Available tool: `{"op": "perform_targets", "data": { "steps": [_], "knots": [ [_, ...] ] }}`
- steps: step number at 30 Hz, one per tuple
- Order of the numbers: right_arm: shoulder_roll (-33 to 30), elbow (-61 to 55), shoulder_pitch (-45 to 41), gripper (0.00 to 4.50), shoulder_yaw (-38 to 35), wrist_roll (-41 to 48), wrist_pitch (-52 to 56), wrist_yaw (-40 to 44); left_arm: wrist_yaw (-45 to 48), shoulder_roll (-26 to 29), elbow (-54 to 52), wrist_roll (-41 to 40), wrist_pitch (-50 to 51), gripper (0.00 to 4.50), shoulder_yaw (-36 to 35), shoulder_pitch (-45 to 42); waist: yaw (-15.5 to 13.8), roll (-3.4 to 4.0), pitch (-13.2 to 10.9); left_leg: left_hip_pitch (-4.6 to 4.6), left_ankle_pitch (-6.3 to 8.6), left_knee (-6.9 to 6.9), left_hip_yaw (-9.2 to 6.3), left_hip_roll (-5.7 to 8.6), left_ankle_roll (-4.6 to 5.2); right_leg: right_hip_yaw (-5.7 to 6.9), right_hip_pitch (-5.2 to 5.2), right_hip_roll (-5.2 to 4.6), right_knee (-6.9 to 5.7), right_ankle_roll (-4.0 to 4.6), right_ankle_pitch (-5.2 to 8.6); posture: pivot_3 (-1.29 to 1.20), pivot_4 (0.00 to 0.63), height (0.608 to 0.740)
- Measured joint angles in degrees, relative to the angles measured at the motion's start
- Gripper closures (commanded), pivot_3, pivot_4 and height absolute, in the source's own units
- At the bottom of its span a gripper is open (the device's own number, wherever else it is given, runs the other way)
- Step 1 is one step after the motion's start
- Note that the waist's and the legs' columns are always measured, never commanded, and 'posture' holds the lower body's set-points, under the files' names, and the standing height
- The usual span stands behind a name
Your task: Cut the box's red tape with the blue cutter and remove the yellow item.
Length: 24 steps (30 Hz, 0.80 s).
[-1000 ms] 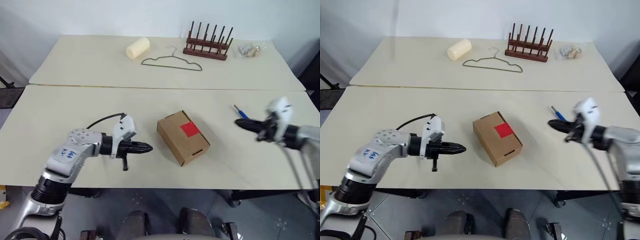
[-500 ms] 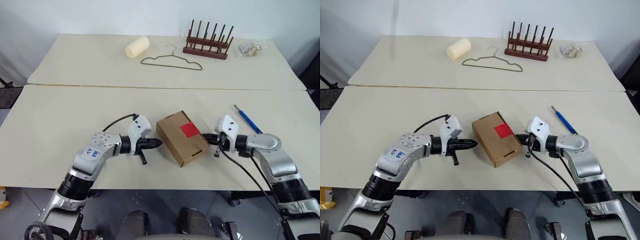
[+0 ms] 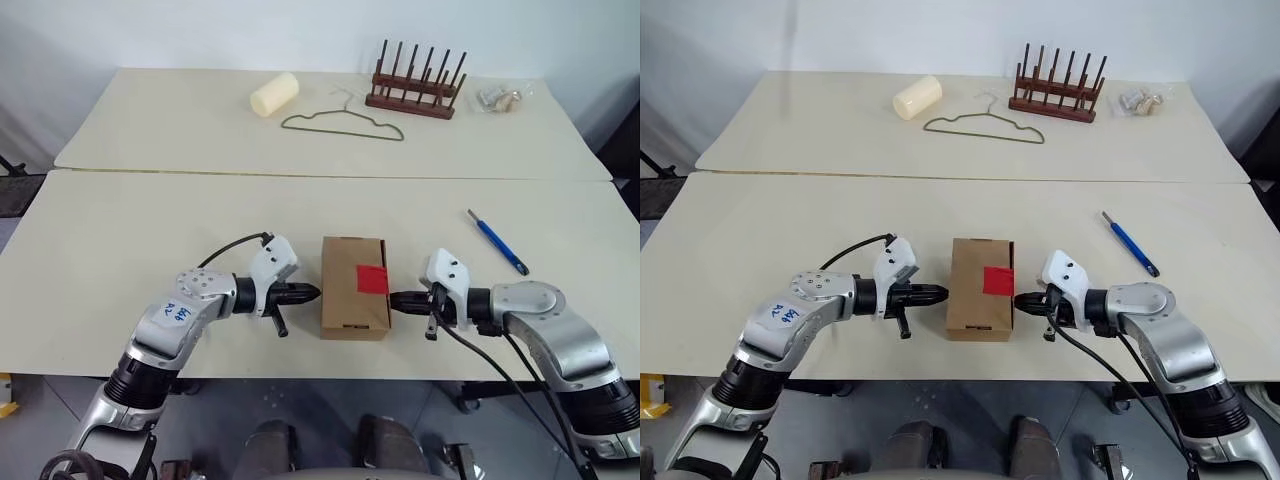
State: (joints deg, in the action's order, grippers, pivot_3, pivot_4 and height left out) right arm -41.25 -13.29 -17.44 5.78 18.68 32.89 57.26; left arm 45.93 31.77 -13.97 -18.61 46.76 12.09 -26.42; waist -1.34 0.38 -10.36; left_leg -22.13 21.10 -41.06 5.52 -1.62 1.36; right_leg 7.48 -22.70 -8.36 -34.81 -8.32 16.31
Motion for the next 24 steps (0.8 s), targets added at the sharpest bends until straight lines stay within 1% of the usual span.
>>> {"op": "perform_targets", "data": {
  "steps": [1, 3, 5, 6, 8, 10, 12, 13, 14, 15, 18, 20, 24],
  "knots": [
    [-0.83, 0.00, -0.02, 4.48, -0.71, 0.40, 1.03, -0.39, 0.77, 1.44, -0.27, 0.06, -0.45, 4.50, 0.01, -0.05, 0.01, 0.00, 0.00, 0.00, 0.00, 0.00, 0.00, 0.00, 0.00, -0.01, -0.01, 0.00, 0.00, 0.00, 0.00, 0.00, 0.150, 0.740],
    [-2.87, -0.03, -0.17, 4.13, -3.75, 2.01, 5.25, -0.97, 2.95, 4.80, -0.25, 0.21, -2.41, 4.50, -0.43, -0.33, -0.07, 0.00, 0.00, 0.00, 0.00, 0.00, 0.00, 0.00, 0.00, 0.00, -0.01, 0.00, 0.00, 0.01, 0.01, 0.00, 0.150, 0.740],
    [-5.91, -0.86, -0.76, 3.57, -7.44, 6.34, 12.78, -0.71, 7.52, 7.93, 0.05, -1.12, -4.63, 4.50, -2.21, -1.26, -0.15, 0.00, 0.00, -0.04, 0.00, 0.00, -0.01, -0.02, 0.00, 0.01, -0.02, 0.00, 0.04, 0.02, 0.01, 0.00, 0.150, 0.740],
    [-7.17, -2.20, -1.40, 3.24, -9.71, 9.30, 17.32, -0.58, 11.33, 9.97, 0.12, -2.82, -5.65, 4.50, -3.09, -2.46, -0.12, 0.00, 0.00, -0.05, 0.00, 0.00, -0.01, -0.03, 0.00, 0.02, -0.03, 0.00, 0.04, 0.02, 0.01, 0.00, 0.150, 0.740],
    [-7.40, -4.90, -3.34, 2.54, -13.44, 13.66, 24.07, -2.36, 16.25, 12.14, 0.16, -5.88, -6.00, 4.50, -4.83, -5.27, -0.04, 0.00, 0.00, -0.03, 0.01, 0.00, -0.02, -0.04, -0.01, 0.02, -0.03, 0.00, 0.00, 0.03, 0.02, 0.00, 0.150, 0.740],
    [-7.02, -6.58, -6.19, 1.84, -15.32, 17.33, 31.96, -5.41, 18.53, 11.10, 0.28, -8.98, -5.50, 4.50, -6.17, -8.84, -0.10, 0.00, 0.00, -0.03, 0.01, -0.02, -0.02, -0.03, -0.01, 0.00, -0.02, 0.00, -0.03, 0.03, 0.02, 0.00, 0.150, 0.740],
    [-5.52, -6.94, -8.92, 1.13, -16.85, 20.70, 39.51, -7.85, 18.83, 8.64, 0.99, -10.25, -5.69, 4.50, -6.47, -11.09, -0.18, 0.00, 0.00, -0.02, 0.01, -0.03, -0.02, -0.02, -0.01, 0.00, 0.00, 0.00, -0.05, 0.03, 0.02, 0.00, 0.150, 0.740],
    [-3.78, -6.93, -10.86, 0.80, -18.03, 22.18, 44.17, -9.62, 18.60, 6.78, 1.75, -9.94, -6.42, 4.50, -5.89, -12.08, -0.18, 0.00, 0.00, -0.03, 0.01, -0.03, -0.02, 0.00, -0.01, 0.00, -0.01, 0.00, -0.05, 0.03, 0.01, 0.00, 0.150, 0.740],
    [-2.10, -6.95, -12.79, 0.41, -18.94, 23.47, 48.13, -11.49, 18.45, 5.02, 2.68, -9.16, -7.56, 4.50, -4.08, -12.95, -0.16, 0.00, 0.00, -0.03, 0.01, -0.02, -0.01, 0.01, -0.01, 0.00, -0.02, 0.00, -0.07, 0.03, 0.02, 0.00, 0.150, 0.740],
    [-0.85, -6.96, -14.02, 0.12, -19.73, 24.09, 50.86, -12.94, 18.36, 3.95, 3.57, -8.14, -8.56, 4.50, -2.38, -13.29, -0.13, 0.00, 0.00, -0.03, 0.01, -0.01, 0.00, 0.01, -0.01, 0.01, -0.02, 0.00, -0.07, 0.03, 0.02, 0.00, 0.150, 0.740],
    [2.08, -7.06, -15.29, 0.12, -20.38, 24.48, 57.40, -17.89, 16.33, 0.03, 9.05, -2.23, -12.92, 4.50, 3.19, -13.84, -0.14, 0.00, 0.00, -0.05, 0.01, 0.04, 0.00, 0.02, -0.01, 0.04, -0.07, 0.01, -0.08, 0.03, 0.02, 0.00, 0.150, 0.740],
    [4.37, -7.05, -15.25, 0.12, -20.29, 24.67, 59.07, -20.53, 15.06, -2.03, 12.34, 1.06, -15.33, 4.50, 5.96, -14.39, -0.06, 0.00, 0.00, -0.11, 0.01, 0.04, 0.05, 0.04, -0.01, 0.00, -0.14, 0.01, -0.06, 0.03, 0.02, 0.00, 0.150, 0.740],
    [7.01, -7.27, -14.98, 0.12, -20.34, 24.76, 59.30, -24.75, 12.81, -5.19, 13.80, 4.42, -17.58, 4.50, 7.44, -15.84, -0.03, 0.00, 0.00, -0.10, 0.01, 0.03, 0.05, 0.03, -0.01, -0.01, -0.14, 0.01, -0.08, 0.03, 0.02, 0.00, 0.150, 0.740]
  ]
}}
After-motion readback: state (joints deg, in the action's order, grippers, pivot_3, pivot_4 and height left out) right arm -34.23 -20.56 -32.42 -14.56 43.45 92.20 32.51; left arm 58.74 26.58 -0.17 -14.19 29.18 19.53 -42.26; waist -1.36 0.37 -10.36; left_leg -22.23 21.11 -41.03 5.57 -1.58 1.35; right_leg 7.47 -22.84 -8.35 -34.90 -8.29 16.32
